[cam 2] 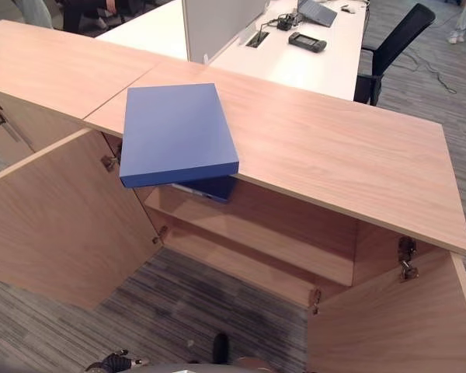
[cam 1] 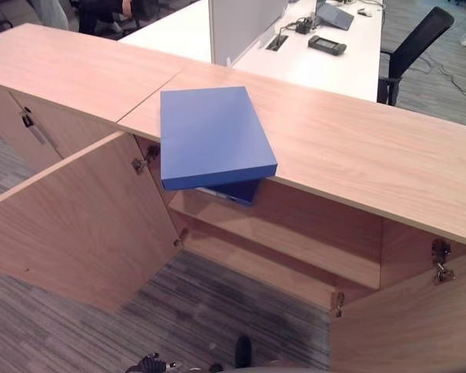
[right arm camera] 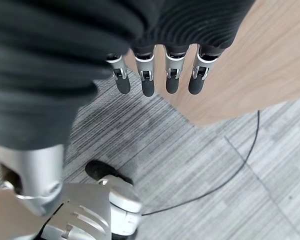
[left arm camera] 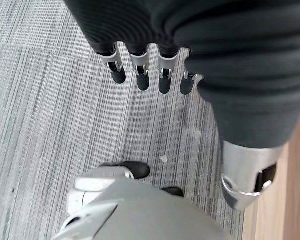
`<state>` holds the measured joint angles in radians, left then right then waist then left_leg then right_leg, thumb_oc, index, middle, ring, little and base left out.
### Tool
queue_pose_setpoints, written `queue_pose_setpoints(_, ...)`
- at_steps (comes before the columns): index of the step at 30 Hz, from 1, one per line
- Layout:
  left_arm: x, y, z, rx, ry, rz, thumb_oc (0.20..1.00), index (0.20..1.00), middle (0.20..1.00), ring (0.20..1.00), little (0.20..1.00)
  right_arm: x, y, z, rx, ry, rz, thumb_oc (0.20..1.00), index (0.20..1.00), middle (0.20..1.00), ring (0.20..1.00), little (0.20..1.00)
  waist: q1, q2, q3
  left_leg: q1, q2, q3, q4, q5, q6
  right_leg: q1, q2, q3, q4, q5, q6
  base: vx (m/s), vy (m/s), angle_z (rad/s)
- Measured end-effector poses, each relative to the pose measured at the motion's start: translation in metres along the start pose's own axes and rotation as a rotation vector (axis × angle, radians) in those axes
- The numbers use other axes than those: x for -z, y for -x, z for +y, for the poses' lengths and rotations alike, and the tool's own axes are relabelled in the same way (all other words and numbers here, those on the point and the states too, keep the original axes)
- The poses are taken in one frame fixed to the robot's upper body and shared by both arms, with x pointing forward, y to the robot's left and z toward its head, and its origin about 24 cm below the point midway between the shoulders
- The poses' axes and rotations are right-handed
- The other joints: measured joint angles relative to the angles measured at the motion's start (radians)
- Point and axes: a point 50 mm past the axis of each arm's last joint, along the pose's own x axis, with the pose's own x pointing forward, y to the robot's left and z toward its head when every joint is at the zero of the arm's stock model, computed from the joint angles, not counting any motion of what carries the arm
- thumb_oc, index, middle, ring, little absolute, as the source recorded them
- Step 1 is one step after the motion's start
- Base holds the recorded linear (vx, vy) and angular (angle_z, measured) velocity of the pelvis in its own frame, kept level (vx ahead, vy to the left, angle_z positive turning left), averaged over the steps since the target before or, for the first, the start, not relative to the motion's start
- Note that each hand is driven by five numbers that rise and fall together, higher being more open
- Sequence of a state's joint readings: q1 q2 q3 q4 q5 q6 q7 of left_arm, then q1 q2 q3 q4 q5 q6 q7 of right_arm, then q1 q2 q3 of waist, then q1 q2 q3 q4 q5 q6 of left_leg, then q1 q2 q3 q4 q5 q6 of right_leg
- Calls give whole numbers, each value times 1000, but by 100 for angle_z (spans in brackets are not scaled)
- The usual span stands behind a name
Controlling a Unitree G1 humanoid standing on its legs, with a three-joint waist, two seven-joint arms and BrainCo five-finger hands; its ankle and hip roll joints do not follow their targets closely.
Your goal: Put the empty folder in the office cabinet
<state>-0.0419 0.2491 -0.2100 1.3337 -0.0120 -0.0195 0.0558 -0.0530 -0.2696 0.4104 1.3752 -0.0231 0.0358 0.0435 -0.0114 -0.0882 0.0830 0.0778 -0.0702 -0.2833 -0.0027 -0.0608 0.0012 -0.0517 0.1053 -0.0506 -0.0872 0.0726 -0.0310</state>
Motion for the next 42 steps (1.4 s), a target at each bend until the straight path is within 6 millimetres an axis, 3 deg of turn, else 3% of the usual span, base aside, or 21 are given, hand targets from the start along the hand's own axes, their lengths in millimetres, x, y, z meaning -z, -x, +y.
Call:
queue_pose_setpoints(2,-3,0,-1,4,-14,-8,1000,1000,1000,1000,1000,-6,0,-6,14,-14,-16,1000,1000,1000,1000,1000,0,0,1,-9,-2,8,22,-10,-16,4,0,2,0,-2,-4,94,-91,-1)
queue_pose_setpoints(4,-8,-1,0,1,-17,-23,1000,1000,1000,1000,1000,-13,0,-10,25,-16,-34,1000,1000,1000,1000,1000,16,-15,3,-49,-34,34,119,-27,-40,9,-18,9,1,12,-42,-34,-50,-10)
queue_pose_setpoints(6,-22,-2,2,-6,-20,-53,1000,1000,1000,1000,1000,-20,1,-16,41,-20,-50,1000,1000,1000,1000,1000,21,-26,18,-156,-81,75,330,-35,-54,-4,-42,16,19,-3,-66,-39,-55,7)
queue_pose_setpoints(7,-34,-2,3,-10,-36,-84,1000,1000,1000,1000,1000,-27,1,-22,54,-17,-62,1000,1000,1000,1000,1000,26,-32,45,-239,-98,130,484,-20,-67,-19,-51,43,42,-11,-81,46,-13,-22)
queue_pose_setpoints(8,-40,-3,6,-21,-45,-102,1000,1000,1000,1000,1000,-35,2,-26,65,-12,-80,1000,1000,1000,1000,1000,48,-41,64,-319,-96,185,597,11,-53,-31,-61,62,69,-12,-111,87,9,-49)
queue_pose_setpoints(9,-40,-3,10,-38,-36,-99,1000,1000,1000,1000,1000,-38,2,-26,66,-7,-90,1000,1000,1000,1000,1000,54,-42,64,-346,-57,222,590,-14,-15,-28,-65,62,63,-10,-115,129,13,-46)
queue_pose_setpoints(11,-44,-3,18,-61,-49,-101,1000,1000,1000,1000,1000,-36,2,-26,70,-11,-85,1000,1000,1000,1000,1000,48,-39,73,-326,41,226,384,-7,-20,-7,-67,52,44,-8,-119,173,24,-3)
queue_pose_setpoints(13,-52,-2,15,-52,-85,-132,1000,1000,1000,1000,1000,-26,1,-26,77,-12,-53,1000,1000,1000,1000,1000,52,-31,82,-287,63,190,143,36,-86,3,-73,65,42,-9,-116,170,42,7)
queue_pose_setpoints(15,-57,-2,5,-25,-90,-156,1000,1000,1000,1000,1000,-18,2,-28,89,-19,-24,1000,1000,1000,1000,1000,64,6,97,-253,57,141,-35,100,-133,40,-61,75,17,-10,-113,180,66,-8)
queue_pose_setpoints(17,-53,-2,1,-15,-76,-145,1000,1000,1000,1000,1000,-13,2,-28,90,-48,-15,1000,1000,1000,1000,1000,88,34,104,-237,61,134,-62,119,-130,73,-40,107,1,-6,-107,133,66,-49)
queue_pose_setpoints(20,-38,-2,-2,-8,-62,-115,1000,1000,1000,1000,1000,-9,2,-26,89,-55,-13,1000,1000,1000,1000,1000,79,54,86,-206,56,146,-21,114,-121,110,-40,117,0,-20,-87,135,98,-32)
queue_pose_setpoints(22,-26,-1,-6,-2,-31,-85,1000,1000,1000,1000,1000,6,2,-19,84,-62,22,1000,1000,1000,1000,1000,71,70,39,-148,64,137,-18,109,-113,126,-45,124,0,-42,-64,103,113,-6)
queue_pose_setpoints(23,-17,0,-11,7,-11,-66,1000,1000,1000,1000,1000,22,2,-13,75,-69,63,1000,1000,1000,1000,1000,63,94,7,-84,72,134,-79,158,-41,143,-42,126,2,-59,-36,86,82,-4)
queue_pose_setpoints(26,-19,0,-6,-6,43,-79,1000,1000,1000,1000,1000,21,2,-3,50,-72,65,1000,1000,1000,1000,1000,67,84,1,-66,50,144,-86,159,-34,145,-62,124,16,-79,11,67,74,-9)
queue_pose_setpoints(30,-36,1,1,-8,113,-145,1000,1000,1000,1000,1000,11,1,-7,58,-81,37,1000,1000,1000,1000,1000,70,77,-5,-51,21,151,-87,146,-18,166,-94,125,0,-93,42,45,64,-3)
queue_pose_setpoints(32,-57,5,10,-21,92,-248,1000,1000,1000,1000,1000,6,1,-7,58,-92,20,1000,1000,1000,1000,1000,79,71,-9,-47,20,155,-87,136,-15,168,-94,133,0,-93,45,15,50,-8)
queue_pose_setpoints(33,-93,24,22,-27,85,-460,1000,1000,1000,1000,1000,1,1,-9,63,-97,2,1000,1000,1000,1000,1000,92,65,-9,-48,21,153,-87,136,-14,166,-97,137,0,-93,45,10,36,-7)
queue_pose_setpoints(35,-126,63,35,-21,75,-732,1000,1000,1000,1000,1000,0,1,-11,70,-107,-14,1000,1000,1000,1000,1000,102,57,-10,-52,24,154,-88,136,-14,160,-93,142,0,-89,51,15,19,-6)
queue_pose_setpoints(37,-151,89,45,-22,93,-909,1000,1000,1000,1000,1000,7,2,-14,77,-111,1,1000,1000,1000,1000,1000,111,65,-19,-54,24,147,-88,137,-15,161,-94,139,0,-88,52,6,7,2)
queue_pose_setpoints(39,-152,107,60,-46,129,-981,1000,1000,1000,1000,1000,9,2,-18,90,-151,6,1000,1000,1000,1000,1000,107,72,-18,-56,24,149,-93,136,-14,157,-92,142,-1,-87,55,23,-6,-2)
queue_pose_setpoints(42,-138,110,70,-85,153,-958,1000,1000,1000,1000,1000,14,2,-17,89,-176,21,1000,1000,1000,1000,1000,115,70,-15,-57,25,146,-93,135,-13,156,-91,142,-6,-87,54,13,-4,0)
